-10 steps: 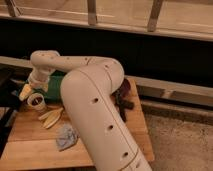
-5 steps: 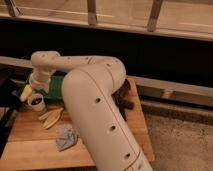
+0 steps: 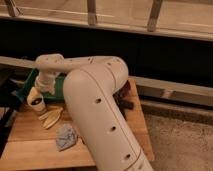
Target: Stack cups into tray
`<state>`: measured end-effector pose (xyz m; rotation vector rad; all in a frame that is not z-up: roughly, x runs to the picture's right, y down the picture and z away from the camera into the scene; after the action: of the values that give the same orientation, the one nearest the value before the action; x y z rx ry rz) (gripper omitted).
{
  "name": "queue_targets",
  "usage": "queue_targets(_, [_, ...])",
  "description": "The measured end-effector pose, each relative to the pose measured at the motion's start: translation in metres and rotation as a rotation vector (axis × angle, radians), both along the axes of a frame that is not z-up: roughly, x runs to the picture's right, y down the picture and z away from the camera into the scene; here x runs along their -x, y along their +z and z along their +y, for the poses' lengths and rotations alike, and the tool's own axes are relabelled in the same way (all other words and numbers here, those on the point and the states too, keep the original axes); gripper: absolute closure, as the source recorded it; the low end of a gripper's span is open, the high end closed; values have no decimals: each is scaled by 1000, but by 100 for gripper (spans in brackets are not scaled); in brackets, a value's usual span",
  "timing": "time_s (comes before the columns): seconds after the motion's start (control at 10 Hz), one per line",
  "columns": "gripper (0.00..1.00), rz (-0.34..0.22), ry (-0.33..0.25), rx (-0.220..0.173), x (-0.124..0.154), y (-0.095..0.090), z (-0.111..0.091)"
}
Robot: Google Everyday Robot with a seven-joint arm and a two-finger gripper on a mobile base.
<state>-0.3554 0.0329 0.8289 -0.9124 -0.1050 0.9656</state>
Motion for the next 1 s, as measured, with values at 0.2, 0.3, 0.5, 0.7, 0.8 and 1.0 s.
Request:
queue_targets(0.2, [20,45,-10,-5,-2,7,-2])
queue_targets(0.3, [20,74,-9,-8,-6,15,-6])
queue_targets(0.5, [22,95,-6,-10,-7,22,-7])
queue_targets(0.7, [41,94,-3,-10,-1,28,-6])
queue_targets(0.8, [48,92,-1,-10,1,28,-5])
queue_targets(1.0, [71,84,1,-17,7,27,-5])
